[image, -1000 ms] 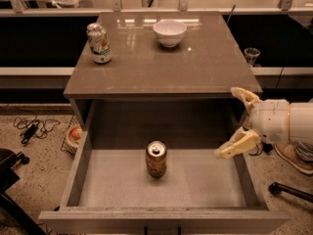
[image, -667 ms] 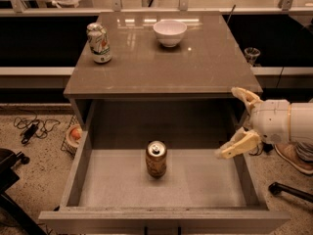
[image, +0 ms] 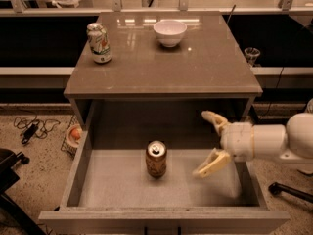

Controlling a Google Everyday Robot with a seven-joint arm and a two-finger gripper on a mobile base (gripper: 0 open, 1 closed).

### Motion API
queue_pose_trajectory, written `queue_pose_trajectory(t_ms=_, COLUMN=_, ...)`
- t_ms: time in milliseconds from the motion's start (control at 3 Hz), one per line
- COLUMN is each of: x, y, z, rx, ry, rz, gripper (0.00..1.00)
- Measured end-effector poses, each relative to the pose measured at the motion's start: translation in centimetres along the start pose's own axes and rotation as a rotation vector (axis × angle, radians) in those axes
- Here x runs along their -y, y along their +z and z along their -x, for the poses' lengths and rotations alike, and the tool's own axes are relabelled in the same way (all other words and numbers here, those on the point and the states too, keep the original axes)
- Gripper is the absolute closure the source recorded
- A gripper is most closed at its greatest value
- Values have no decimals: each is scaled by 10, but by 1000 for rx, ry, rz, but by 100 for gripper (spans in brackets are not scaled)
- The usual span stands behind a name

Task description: Pick orange can from top drawer and place on counter

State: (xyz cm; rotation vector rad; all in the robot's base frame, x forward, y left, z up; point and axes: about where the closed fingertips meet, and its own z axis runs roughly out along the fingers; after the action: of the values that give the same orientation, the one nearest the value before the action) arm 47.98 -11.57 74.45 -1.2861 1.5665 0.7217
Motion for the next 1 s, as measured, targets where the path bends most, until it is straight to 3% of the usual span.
queue_pose_trajectory(t_ms=333, x=-10, y=27, z=-14, rx=52, ry=6, rz=47, gripper=0)
queue_pose_trajectory(t_ms=667, x=-8, y=71, z=-33, rx=67, ry=-1, rz=80, gripper=0)
queue_pose_trajectory(t_ms=1000, x=-7, y=92, z=-41, rx=65, ry=-1, rz=94, gripper=0)
